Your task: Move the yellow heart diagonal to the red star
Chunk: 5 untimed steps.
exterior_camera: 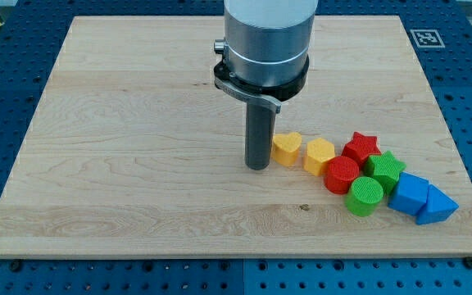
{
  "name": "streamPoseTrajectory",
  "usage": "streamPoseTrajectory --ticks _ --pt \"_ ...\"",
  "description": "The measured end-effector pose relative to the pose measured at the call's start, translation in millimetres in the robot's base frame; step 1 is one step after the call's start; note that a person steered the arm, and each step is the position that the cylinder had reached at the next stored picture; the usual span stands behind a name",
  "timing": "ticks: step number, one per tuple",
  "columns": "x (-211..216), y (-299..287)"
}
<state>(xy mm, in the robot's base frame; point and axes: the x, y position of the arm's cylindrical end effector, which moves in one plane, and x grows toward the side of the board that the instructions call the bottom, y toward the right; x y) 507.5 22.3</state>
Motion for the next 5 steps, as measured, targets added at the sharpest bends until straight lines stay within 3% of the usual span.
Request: streamPoseTrajectory --ticks 1,5 --pt "-0.3 29.3" --pt "-0.3 29.3"
